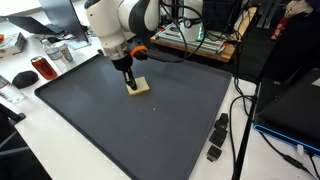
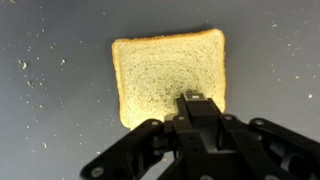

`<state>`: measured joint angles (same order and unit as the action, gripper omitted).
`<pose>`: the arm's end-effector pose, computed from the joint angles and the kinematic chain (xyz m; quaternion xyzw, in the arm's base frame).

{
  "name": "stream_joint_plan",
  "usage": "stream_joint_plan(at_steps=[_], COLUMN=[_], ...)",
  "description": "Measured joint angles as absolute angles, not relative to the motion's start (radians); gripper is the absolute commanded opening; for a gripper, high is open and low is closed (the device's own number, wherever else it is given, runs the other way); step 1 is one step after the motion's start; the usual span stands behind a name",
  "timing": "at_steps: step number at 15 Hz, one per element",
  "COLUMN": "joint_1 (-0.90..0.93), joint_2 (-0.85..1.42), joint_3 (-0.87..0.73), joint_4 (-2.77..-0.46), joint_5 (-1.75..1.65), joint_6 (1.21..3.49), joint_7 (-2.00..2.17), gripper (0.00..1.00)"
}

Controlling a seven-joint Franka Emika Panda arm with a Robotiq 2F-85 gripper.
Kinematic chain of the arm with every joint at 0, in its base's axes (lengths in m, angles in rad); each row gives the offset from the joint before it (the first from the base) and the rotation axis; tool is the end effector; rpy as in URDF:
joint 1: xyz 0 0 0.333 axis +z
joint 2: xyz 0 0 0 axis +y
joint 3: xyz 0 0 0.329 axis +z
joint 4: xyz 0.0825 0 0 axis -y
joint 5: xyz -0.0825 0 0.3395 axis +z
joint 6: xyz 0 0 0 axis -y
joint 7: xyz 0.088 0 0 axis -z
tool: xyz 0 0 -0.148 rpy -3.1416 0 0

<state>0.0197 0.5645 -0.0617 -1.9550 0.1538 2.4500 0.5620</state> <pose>0.5882 -0.0199 0.1859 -0.9354 0.3507 0.0400 0.0207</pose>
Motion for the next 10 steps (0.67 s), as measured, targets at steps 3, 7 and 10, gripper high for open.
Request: stream_joint_plan(at_steps=[3,7,10], joint_1=[0.03,0.063,0.092], joint_2=[0.565,0.565,0.565], joint_3=[-0.07,-0.096,-0.118], joint_4=[-1.955,-1.959,-1.961], joint_5=[0.153,0.145,0.133], joint_6=[2.451,2.462,2.469], joint_7=[0.563,0.582,0.61], gripper=[0.06,0.05,0.05])
